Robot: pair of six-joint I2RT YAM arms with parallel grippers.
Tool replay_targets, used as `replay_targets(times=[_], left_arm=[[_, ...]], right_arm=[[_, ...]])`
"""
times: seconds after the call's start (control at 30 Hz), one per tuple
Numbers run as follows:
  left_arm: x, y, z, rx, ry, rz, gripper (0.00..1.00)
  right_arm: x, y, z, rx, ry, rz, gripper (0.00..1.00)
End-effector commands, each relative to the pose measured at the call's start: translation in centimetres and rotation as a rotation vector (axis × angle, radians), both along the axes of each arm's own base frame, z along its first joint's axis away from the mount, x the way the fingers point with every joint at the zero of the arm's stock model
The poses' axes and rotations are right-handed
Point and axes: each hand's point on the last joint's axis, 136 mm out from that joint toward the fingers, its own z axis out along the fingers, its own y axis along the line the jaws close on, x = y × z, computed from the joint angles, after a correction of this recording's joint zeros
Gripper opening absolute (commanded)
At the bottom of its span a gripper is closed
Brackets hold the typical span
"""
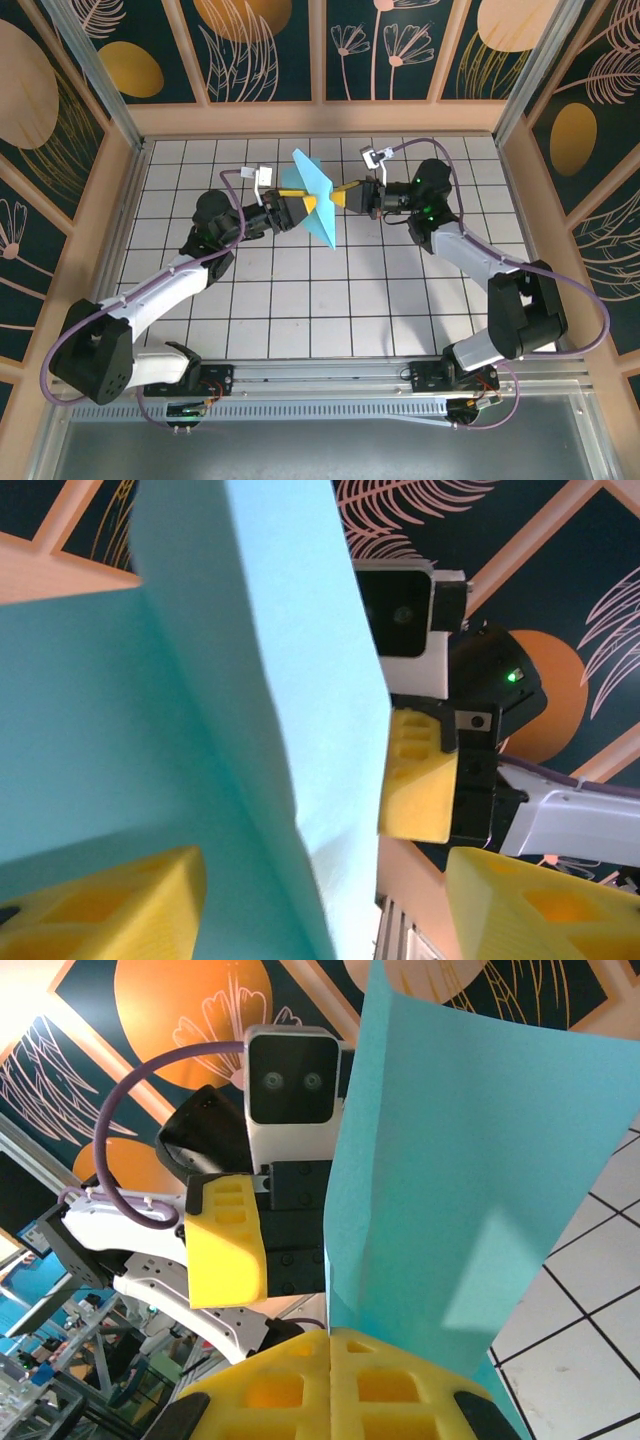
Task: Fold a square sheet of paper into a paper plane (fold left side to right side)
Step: Turn over the paper at the center of the table.
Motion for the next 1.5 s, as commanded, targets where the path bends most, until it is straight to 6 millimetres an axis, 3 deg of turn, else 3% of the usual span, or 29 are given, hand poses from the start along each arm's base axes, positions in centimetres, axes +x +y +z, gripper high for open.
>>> replay_targets(times=[0.0, 0.17, 0.47, 0.77, 0.93, 1.1, 1.17, 1.27, 1.47], left_arm=[[-0.6, -0.5, 2.3, -0.035, -0.081, -0.038, 0.57], [-0.3, -0.6, 2.1, -0.032, -0.074, -0.030, 0.42], [-0.1, -0.4, 2.0, -0.034, -0.070, -0.009, 0.25], [0.1, -0.2, 1.9, -0.030, -0.066, 0.011, 0.10], [0.2, -0.2, 1.8, -0.029, -0.063, 0.017, 0.07], [0.4, 0.0, 1.8, -0.035, -0.062, 0.028, 0.06], [0.4, 0.0, 1.8, -0.041, -0.062, 0.028, 0.06], [0.4, 0.0, 1.9, -0.052, -0.061, 0.029, 0.06], [0.3, -0.1, 2.2, -0.071, -0.059, 0.025, 0.06]], right_arm=[[-0.6, 0.4, 0.0, 0.010, -0.022, 0.032, 0.00], [-0.5, 0.5, 0.1, 0.012, -0.019, 0.031, 0.00], [-0.4, 0.5, 0.0, 0.013, -0.017, 0.021, 0.00], [-0.1, 0.5, -0.3, 0.004, -0.011, 0.001, 0.00], [0.3, 0.3, -0.3, -0.017, -0.017, -0.040, 0.06], [1.3, -1.0, 0.0, -0.076, -0.065, -0.174, 0.21], [1.7, -2.0, -0.1, -0.108, -0.078, -0.247, 0.34], [1.9, -3.3, -1.0, -0.139, -0.069, -0.321, 0.51], [1.1, -3.6, -3.0, -0.143, -0.005, -0.318, 0.71]])
